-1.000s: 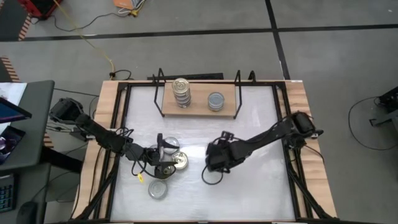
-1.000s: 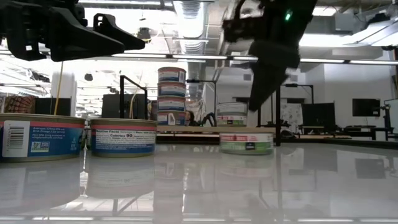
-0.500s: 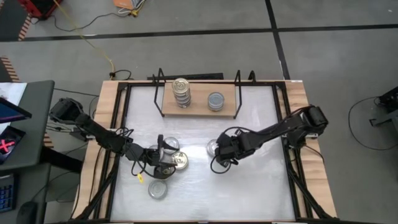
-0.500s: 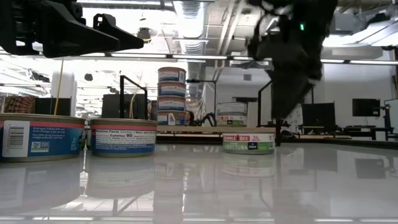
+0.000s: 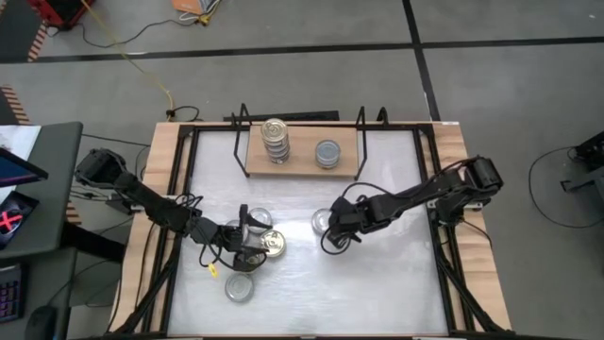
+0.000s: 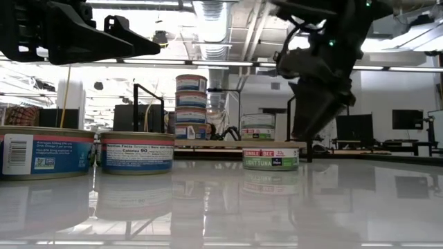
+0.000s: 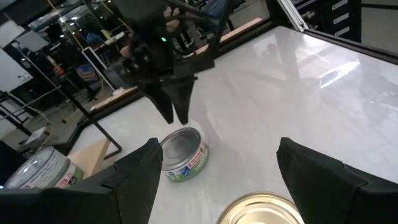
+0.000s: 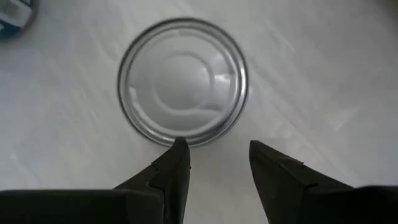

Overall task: Stack canned seafood by type on shelf
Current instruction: Stack the green tuna can on top of the other green tuna can on the shelf

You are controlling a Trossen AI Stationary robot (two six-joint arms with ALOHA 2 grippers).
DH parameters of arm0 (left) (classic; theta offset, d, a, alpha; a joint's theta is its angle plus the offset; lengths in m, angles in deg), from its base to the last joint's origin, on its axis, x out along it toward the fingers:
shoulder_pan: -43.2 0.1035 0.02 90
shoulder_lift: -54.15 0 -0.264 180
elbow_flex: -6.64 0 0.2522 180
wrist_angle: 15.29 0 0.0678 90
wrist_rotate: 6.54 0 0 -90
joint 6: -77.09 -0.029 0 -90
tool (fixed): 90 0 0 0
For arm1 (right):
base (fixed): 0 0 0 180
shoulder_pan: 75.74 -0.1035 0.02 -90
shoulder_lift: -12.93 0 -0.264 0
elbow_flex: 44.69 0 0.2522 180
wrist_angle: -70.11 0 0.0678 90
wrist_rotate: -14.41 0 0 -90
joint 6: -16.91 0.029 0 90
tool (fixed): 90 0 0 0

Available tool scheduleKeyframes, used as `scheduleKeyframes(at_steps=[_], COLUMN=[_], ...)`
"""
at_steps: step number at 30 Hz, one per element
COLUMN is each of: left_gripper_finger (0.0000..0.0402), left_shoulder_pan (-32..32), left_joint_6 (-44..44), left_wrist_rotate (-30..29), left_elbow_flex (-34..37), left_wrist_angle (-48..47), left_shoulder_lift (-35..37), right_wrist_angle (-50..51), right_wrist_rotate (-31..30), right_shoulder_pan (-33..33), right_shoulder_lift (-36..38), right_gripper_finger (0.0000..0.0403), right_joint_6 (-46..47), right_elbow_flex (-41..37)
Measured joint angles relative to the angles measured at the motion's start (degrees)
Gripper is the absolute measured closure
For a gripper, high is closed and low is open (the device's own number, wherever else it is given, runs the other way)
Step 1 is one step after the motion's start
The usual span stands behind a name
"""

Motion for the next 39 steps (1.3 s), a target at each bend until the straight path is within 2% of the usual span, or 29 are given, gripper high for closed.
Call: scheduleKeyframes(at_steps=[5,11,18,24,29,33,39], left_gripper_finger=[0.01,0.01,0.01,0.01,0.01,0.01,0.01], left_shoulder_pan=[0.0,0.0,0.0,0.0,0.0,0.0,0.0], left_joint_6=[-0.02,0.26,0.04,0.16,0.31,0.02,-0.46], left_wrist_rotate=[0.0,0.02,0.03,0.02,0.04,0.04,0.14], left_elbow_flex=[0.0,0.0,0.0,0.0,0.0,0.0,0.02], left_wrist_angle=[-0.02,-0.07,-0.08,-0.09,-0.09,0.0,1.89], left_shoulder_lift=[0.0,0.0,0.0,0.0,0.0,-0.02,-0.02], right_wrist_angle=[0.01,0.24,10.19,11.56,16.45,18.63,16.76], right_wrist_rotate=[-0.46,-1.64,-1.25,-1.44,-1.7,-1.73,-4.73], right_shoulder_pan=[1.14,2.24,1.59,1.68,1.25,-0.47,-1.43], right_shoulder_lift=[0.66,-2.59,-2.48,-1.99,2.09,5.94,8.98], right_gripper_finger=[0.0212,0.0212,0.0226,0.0238,0.024,0.024,0.0239], right_joint_6=[-0.11,0.26,3.34,3.82,3.39,-0.24,-12.62], right_elbow_flex=[-0.02,-1.74,-3.23,-2.95,-1.51,1.79,5.97])
